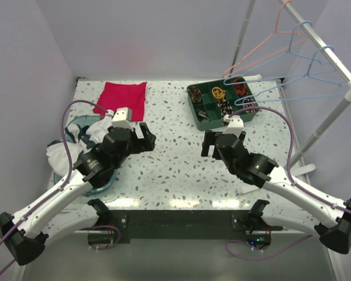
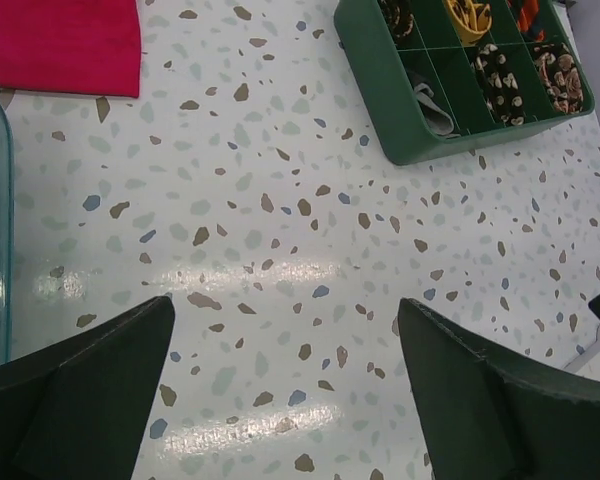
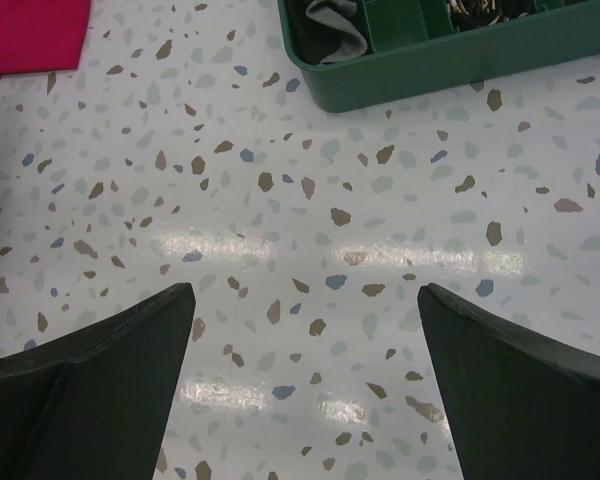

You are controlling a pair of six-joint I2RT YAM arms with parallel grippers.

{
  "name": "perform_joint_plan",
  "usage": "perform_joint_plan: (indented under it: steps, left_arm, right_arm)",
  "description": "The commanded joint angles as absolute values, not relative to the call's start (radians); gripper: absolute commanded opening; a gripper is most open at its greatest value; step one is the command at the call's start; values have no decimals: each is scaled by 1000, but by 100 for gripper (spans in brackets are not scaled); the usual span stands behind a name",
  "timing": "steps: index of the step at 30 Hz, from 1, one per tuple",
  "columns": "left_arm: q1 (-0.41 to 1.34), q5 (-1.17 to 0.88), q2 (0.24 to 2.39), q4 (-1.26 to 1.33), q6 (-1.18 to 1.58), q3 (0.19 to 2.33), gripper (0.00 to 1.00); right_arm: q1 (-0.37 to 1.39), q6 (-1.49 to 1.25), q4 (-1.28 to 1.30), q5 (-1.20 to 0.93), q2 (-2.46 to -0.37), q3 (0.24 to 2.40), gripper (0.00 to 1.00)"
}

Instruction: Place the tank top on the hanger

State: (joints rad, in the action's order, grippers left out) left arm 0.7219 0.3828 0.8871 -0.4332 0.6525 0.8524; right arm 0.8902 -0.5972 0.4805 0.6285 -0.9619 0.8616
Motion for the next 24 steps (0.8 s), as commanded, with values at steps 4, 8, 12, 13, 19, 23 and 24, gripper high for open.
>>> perform_joint_plan:
  steps: [4,8,12,13,19,23,24]
  left_arm:
    - [718,466,896,-474,735,899,100]
    - [719,532,920,-544,793,954,100]
    - [719,603,980,-647,877,1025,100]
    - [719,654,997,-725,902,1064,100]
    - [617,732,1057,-966,1029,1177,100]
    - [435,715,1020,-951,999,1132,97]
    - [414,730,1017,-960,1014,1129,94]
  right_arm:
    - [893,-589,459,638,-957,857,99]
    - [893,-594,457,638,-960,854,99]
    - [894,-591,462,632,-973,862,99]
    - [893,-591,466,634,-973,865,99]
    - [893,-581,431,605,-965,831,98]
    - [893,-574,417,581,-1014,862,99]
    - [894,-574,422,578,-1025,870,99]
